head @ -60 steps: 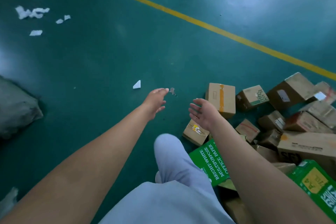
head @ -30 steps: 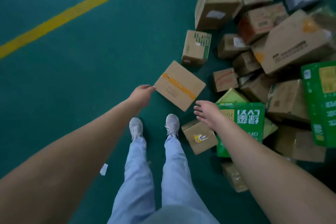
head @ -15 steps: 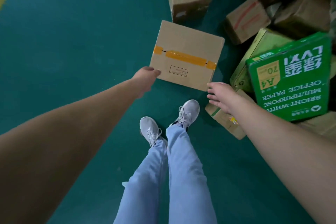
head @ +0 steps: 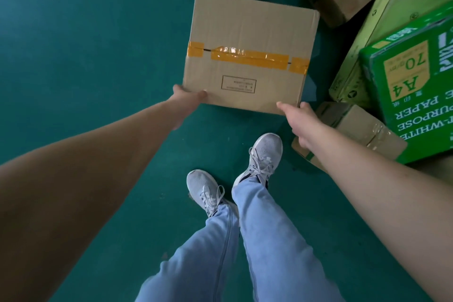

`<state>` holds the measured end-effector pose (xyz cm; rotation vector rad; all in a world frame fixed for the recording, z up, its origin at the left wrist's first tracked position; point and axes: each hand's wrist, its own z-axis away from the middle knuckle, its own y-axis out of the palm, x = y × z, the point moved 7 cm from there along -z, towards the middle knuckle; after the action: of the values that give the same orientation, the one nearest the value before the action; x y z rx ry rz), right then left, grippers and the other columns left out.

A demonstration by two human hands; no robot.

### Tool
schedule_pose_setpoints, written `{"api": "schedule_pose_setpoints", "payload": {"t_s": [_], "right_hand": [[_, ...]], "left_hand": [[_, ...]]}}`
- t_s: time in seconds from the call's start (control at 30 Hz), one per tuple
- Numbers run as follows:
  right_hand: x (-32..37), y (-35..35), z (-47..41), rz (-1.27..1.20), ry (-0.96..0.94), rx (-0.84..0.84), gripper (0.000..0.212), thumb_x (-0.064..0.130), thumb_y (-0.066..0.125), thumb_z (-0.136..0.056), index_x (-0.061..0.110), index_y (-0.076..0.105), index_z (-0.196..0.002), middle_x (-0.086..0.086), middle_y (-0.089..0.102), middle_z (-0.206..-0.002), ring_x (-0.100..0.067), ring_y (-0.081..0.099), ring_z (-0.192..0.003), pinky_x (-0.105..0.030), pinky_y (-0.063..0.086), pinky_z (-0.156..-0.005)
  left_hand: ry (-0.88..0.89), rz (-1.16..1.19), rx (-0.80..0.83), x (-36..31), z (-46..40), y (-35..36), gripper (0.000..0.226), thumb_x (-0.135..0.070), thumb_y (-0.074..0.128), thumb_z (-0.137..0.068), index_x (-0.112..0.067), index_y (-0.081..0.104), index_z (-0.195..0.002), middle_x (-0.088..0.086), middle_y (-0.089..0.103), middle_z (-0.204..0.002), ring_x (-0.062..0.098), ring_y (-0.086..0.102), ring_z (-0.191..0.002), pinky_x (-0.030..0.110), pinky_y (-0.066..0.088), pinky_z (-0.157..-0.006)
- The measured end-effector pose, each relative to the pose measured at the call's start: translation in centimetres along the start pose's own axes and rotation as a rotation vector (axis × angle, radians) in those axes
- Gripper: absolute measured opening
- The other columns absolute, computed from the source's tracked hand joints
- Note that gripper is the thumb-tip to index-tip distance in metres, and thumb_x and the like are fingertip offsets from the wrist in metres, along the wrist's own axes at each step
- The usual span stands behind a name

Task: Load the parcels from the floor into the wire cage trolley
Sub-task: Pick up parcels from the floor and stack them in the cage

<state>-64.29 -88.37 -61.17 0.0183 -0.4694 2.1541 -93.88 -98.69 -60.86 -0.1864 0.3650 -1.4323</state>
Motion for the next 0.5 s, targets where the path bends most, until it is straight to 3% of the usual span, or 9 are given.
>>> {"api": "schedule_pose_setpoints", "payload": {"t_s": [0.17,0.27,0.33,0.43,0.5], "right_hand": [[2.8,-2.2,5.2,-0.048,-0.124,-0.057,0.09,0.067,0.058,-0.092,0.024,0.018,-0.16,-0.004,0.03,-0.164,-0.03,0.035,-0.146,-0.048,0.029,-0.117],[5.0,-4.2,11.2,-0.118,-0.175,-0.034,0.084,0.074,0.058,-0.087,0.022,0.037,-0.15,-0.002,0.049,-0.149,-0.028,0.045,-0.137,-0.046,0.035,-0.105],[4.9,-5.9,16.6,-0.173,-0.189,0.005,0.08,0.076,0.059,-0.085,0.022,0.044,-0.142,0.0,0.055,-0.141,-0.024,0.049,-0.13,-0.044,0.036,-0.104],[3.7,-8.2,24.8,-0.246,-0.203,0.046,0.085,0.075,0.06,-0.086,0.023,0.039,-0.15,-0.001,0.05,-0.149,-0.025,0.047,-0.134,-0.048,0.033,-0.113],[2.5,-10.4,32.6,-0.288,-0.213,0.045,0.098,0.082,0.06,-0.076,0.026,0.036,-0.152,0.001,0.048,-0.152,-0.025,0.047,-0.135,-0.051,0.033,-0.115]], "left_hand": [[0.122,0.057,-0.025,-3.3,4.9,-2.8,0.063,-0.054,0.062,-0.096,-0.021,0.032,-0.141,-0.002,0.052,-0.118,0.019,0.05,-0.102,0.041,0.04,-0.09],[0.229,0.065,-0.039,-6.7,11.0,-5.5,0.065,-0.055,0.065,-0.094,-0.021,0.031,-0.137,-0.002,0.052,-0.119,0.014,0.052,-0.099,0.039,0.038,-0.089],[0.279,0.05,-0.033,-7.8,16.6,-7.4,0.067,-0.058,0.068,-0.09,-0.022,0.031,-0.134,-0.002,0.055,-0.121,0.013,0.056,-0.098,0.04,0.045,-0.09],[0.318,0.031,-0.028,-8.5,24.9,-9.9,0.077,-0.069,0.07,-0.079,-0.026,0.032,-0.13,0.0,0.058,-0.122,0.024,0.062,-0.108,0.051,0.051,-0.1],[0.369,0.009,-0.054,-8.4,32.6,-11.6,0.076,-0.071,0.069,-0.078,-0.026,0.033,-0.128,0.0,0.059,-0.123,0.026,0.062,-0.109,0.053,0.051,-0.101]]}}
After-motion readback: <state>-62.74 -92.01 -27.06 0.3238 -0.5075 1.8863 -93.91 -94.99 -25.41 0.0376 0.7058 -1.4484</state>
